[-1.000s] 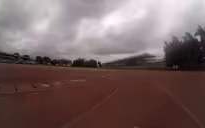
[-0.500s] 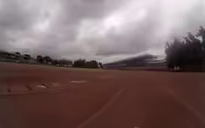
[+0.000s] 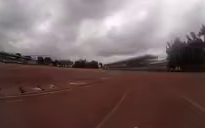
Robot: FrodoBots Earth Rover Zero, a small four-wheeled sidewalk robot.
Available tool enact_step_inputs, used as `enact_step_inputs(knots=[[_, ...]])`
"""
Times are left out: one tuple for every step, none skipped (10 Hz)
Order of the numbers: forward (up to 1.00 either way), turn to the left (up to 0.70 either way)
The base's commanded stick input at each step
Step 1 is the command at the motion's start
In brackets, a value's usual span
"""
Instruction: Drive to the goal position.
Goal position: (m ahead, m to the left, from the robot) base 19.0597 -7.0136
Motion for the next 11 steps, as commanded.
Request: enact_step_inputs(knots=[[0.7,0.0],[0.7,0.0],[0.7,0.0],[0.7,-0.1],[0.7,-0.27],[0.7,-0.35],[0.7,-0.35],[0.7,-0.35],[0.7,-0.35],[0.7,-0.35],[0.7,-0.35]])
